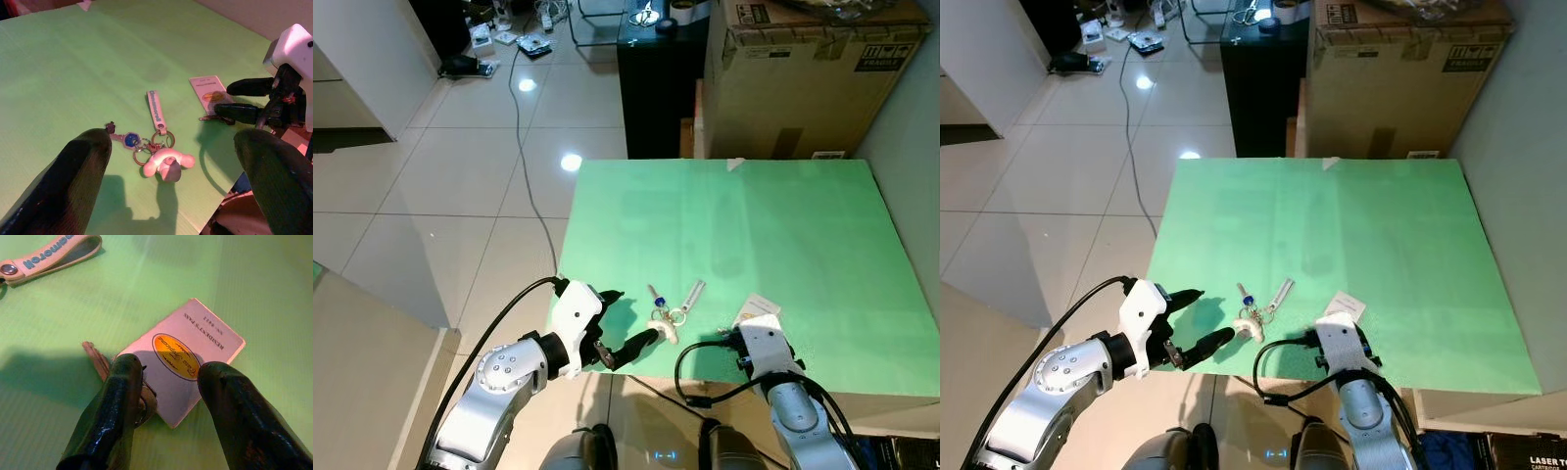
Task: Hang keys on a hook
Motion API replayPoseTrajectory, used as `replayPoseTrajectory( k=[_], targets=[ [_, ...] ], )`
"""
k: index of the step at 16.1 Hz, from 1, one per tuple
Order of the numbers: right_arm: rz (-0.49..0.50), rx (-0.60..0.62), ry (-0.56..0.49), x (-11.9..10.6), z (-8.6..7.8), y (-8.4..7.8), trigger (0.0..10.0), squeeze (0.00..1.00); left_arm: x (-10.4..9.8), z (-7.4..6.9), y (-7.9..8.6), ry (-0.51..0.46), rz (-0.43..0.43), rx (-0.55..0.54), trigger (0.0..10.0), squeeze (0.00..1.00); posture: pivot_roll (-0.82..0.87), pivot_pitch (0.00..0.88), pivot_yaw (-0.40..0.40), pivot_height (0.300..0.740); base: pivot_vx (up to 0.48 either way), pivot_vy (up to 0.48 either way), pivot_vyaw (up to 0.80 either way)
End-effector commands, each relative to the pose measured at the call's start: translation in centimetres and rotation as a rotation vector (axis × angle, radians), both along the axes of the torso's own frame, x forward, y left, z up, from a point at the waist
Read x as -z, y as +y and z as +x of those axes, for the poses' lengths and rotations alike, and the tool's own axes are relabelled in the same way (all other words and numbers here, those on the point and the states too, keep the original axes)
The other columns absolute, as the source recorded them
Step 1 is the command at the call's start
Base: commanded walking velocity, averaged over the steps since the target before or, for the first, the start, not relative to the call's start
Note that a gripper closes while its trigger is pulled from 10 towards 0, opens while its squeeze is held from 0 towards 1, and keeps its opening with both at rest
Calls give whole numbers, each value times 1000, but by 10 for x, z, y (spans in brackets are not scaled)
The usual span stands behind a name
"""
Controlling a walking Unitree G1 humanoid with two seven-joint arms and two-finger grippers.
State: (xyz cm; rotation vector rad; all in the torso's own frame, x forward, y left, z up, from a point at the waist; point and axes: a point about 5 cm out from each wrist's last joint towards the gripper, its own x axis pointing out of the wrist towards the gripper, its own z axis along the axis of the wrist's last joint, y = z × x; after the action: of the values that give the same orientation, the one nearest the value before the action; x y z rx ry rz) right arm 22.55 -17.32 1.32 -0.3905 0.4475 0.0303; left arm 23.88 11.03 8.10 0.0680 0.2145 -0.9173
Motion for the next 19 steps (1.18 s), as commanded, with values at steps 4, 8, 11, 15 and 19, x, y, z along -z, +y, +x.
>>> replayPoseTrajectory(
  k=[4,8,11,15,19],
  targets=[
    [16,-22,96,15,-12,9,10000,0,3,-1,1,5,17,-3,10000,0,-72,197,137,740,0,0,0],
    [24,-41,127,18,-12,9,0,0,3,1,0,8,12,-5,10000,0,-71,191,136,740,0,0,0],
    [25,-38,122,16,-8,7,0,0,2,4,-4,8,1,-10,10000,0,-75,182,134,740,0,0,0],
    [40,-32,44,1,3,8,0,0,0,15,-10,-7,-16,-34,10000,0,-87,145,123,740,0,0,0],
    [42,-49,-142,-43,32,11,0,0,-6,34,-16,-49,-31,-49,10000,0,-97,74,124,740,0,0,0]
  ],
)
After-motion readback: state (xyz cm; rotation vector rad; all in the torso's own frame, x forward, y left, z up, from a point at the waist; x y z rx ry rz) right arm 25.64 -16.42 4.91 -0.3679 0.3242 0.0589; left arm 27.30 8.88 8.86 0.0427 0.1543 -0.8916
